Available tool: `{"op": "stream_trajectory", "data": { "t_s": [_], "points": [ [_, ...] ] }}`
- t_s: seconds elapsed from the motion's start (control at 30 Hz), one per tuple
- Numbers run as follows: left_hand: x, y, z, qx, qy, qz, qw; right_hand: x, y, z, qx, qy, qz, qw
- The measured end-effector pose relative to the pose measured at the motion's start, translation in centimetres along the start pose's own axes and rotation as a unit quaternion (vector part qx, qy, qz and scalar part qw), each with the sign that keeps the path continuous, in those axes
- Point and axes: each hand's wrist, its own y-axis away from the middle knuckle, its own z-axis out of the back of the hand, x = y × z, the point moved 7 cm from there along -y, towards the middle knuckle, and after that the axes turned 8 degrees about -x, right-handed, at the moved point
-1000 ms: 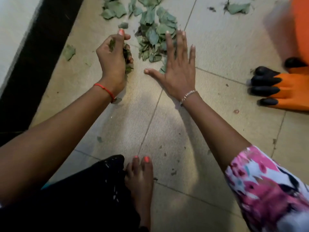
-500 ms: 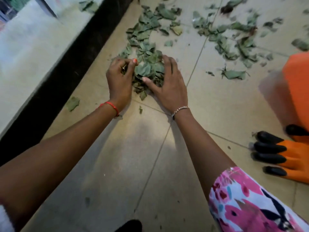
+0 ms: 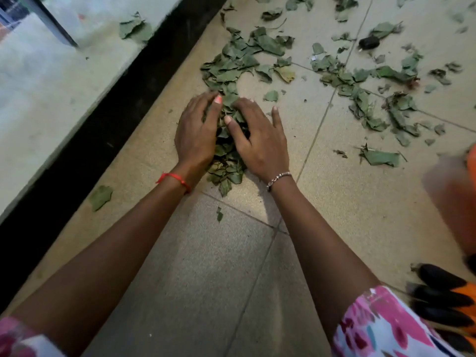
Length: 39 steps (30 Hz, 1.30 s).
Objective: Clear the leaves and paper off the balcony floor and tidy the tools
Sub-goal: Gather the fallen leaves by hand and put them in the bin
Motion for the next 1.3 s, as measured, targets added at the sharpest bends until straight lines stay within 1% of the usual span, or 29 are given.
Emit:
{"op": "stream_trajectory", "data": {
  "t_s": [0.13, 0.2, 0.3, 0.37, 0.47, 0.53, 0.6, 0.7, 0.8, 0.87, 0.93, 0.97, 1.0, 1.03, 1.07, 1.1, 1.17, 1.23, 1.27, 1.3],
  "points": [
    [-0.1, 0.0, 0.1, 0.001, 0.022, -0.029, 0.999, 0.3, 0.2, 1.0, -0.03, -0.088, -0.014, 0.996],
    [-0.3, 0.1, 0.3, -0.008, 0.022, -0.04, 0.999, 0.2, 0.2, 1.3, -0.043, -0.106, -0.02, 0.993],
    [-0.6, 0.2, 0.2, -0.001, 0.013, -0.046, 0.999, 0.0, 0.2, 1.3, -0.033, -0.127, -0.037, 0.991],
    [-0.8, 0.2, 0.2, 0.008, 0.018, -0.054, 0.998, -0.3, 0.1, 1.1, -0.022, -0.119, -0.036, 0.992],
    [-0.9, 0.2, 0.1, 0.01, 0.024, -0.06, 0.998, -0.4, -0.3, 0.5, -0.002, -0.066, -0.021, 0.998],
    [-0.9, 0.2, 0.1, 0.012, 0.061, -0.06, 0.996, -0.3, -0.1, 0.2, 0.017, -0.043, -0.012, 0.999],
    [-0.8, 0.5, 0.4, 0.027, 0.106, -0.047, 0.993, 0.1, 0.0, -0.1, 0.036, -0.055, 0.0, 0.998],
    [-0.6, 0.9, 0.3, 0.081, 0.176, -0.01, 0.981, -0.2, 0.2, 0.1, 0.042, -0.09, 0.003, 0.995],
    [-0.1, 1.1, 0.8, 0.093, 0.187, 0.004, 0.978, -0.5, 0.4, 0.8, 0.021, -0.164, -0.012, 0.986],
    [0.2, 1.0, 0.8, 0.121, 0.203, 0.022, 0.971, -0.6, 0.4, 0.9, 0.009, -0.204, -0.026, 0.979],
    [0.0, 1.2, 0.9, 0.15, 0.246, 0.048, 0.956, -0.6, 0.4, 0.9, 0.009, -0.218, -0.029, 0.976],
    [-0.3, 1.2, 1.3, 0.152, 0.252, 0.046, 0.954, -0.5, 0.5, 0.8, 0.01, -0.217, -0.025, 0.976],
    [-0.8, 1.0, 1.9, 0.151, 0.23, 0.025, 0.961, -0.4, 0.6, 0.8, 0.012, -0.212, -0.023, 0.977],
    [-1.3, 0.7, 2.5, 0.148, 0.175, -0.013, 0.973, -0.4, 0.8, 0.7, 0.012, -0.206, -0.026, 0.978],
    [-1.9, 0.1, 3.3, 0.142, 0.099, -0.066, 0.983, -0.4, 1.0, 0.6, 0.008, -0.202, -0.03, 0.979],
    [-2.5, -0.4, 4.0, 0.133, 0.021, -0.117, 0.984, -0.3, 1.4, 0.5, 0.006, -0.197, -0.034, 0.98],
    [-3.5, -2.0, 5.9, 0.091, -0.105, -0.186, 0.973, 0.0, 2.0, 0.2, 0.006, -0.185, -0.035, 0.982],
    [-4.8, -3.7, 7.5, 0.03, -0.198, -0.238, 0.95, 0.3, 2.2, 0.2, 0.005, -0.179, -0.036, 0.983],
    [-5.3, -4.6, 8.2, 0.004, -0.242, -0.251, 0.937, 0.4, 2.3, 0.3, 0.003, -0.179, -0.038, 0.983],
    [-5.4, -5.6, 8.6, -0.01, -0.287, -0.246, 0.926, 0.4, 2.3, 0.4, 0.001, -0.181, -0.04, 0.983]
  ]
}}
